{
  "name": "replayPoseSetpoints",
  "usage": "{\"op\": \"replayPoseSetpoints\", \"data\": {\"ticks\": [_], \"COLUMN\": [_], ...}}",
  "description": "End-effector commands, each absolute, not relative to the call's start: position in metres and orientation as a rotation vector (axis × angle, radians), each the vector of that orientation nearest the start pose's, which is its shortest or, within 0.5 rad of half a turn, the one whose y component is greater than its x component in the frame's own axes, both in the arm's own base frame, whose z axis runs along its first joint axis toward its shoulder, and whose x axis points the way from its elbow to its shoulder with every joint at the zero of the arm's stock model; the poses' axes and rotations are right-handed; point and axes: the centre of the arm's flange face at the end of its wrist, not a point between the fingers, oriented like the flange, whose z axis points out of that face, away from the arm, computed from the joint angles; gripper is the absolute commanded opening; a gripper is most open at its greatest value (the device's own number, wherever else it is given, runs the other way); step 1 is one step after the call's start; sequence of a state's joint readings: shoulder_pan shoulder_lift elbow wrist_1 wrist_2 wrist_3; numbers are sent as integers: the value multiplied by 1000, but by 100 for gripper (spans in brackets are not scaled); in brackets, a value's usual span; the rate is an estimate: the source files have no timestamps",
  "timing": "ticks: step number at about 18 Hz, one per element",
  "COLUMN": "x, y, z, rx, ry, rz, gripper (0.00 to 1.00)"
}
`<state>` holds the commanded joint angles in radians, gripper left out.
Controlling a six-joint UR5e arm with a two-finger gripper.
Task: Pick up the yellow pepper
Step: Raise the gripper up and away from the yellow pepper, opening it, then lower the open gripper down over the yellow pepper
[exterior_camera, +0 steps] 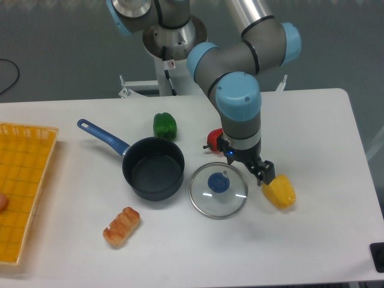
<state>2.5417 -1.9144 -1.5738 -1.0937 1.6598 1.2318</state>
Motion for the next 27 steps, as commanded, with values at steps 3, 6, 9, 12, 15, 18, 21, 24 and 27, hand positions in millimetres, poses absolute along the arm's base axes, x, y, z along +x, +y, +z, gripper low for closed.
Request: {"op": "replayPoseSetpoints", "data": {"ticks": [3,6,9,12,15,18,21,24,27], "x": [-459,-476,-496,-520,-533,-542,-547,-557,-567], "y": [440,422,400,373,353,348,346,343,347], "z": [344,345,335,323,319,321,317,308,299], "rx": [-3135,-3142,-3160,-3173,-3139,-3066,-3022,-2978,-2890], "ry": [343,281,208,41,-169,-409,-584,-705,-931], "rz": [249,249,225,193,159,129,108,126,148], "gripper": [100,100,100,100,100,100,100,100,100]}}
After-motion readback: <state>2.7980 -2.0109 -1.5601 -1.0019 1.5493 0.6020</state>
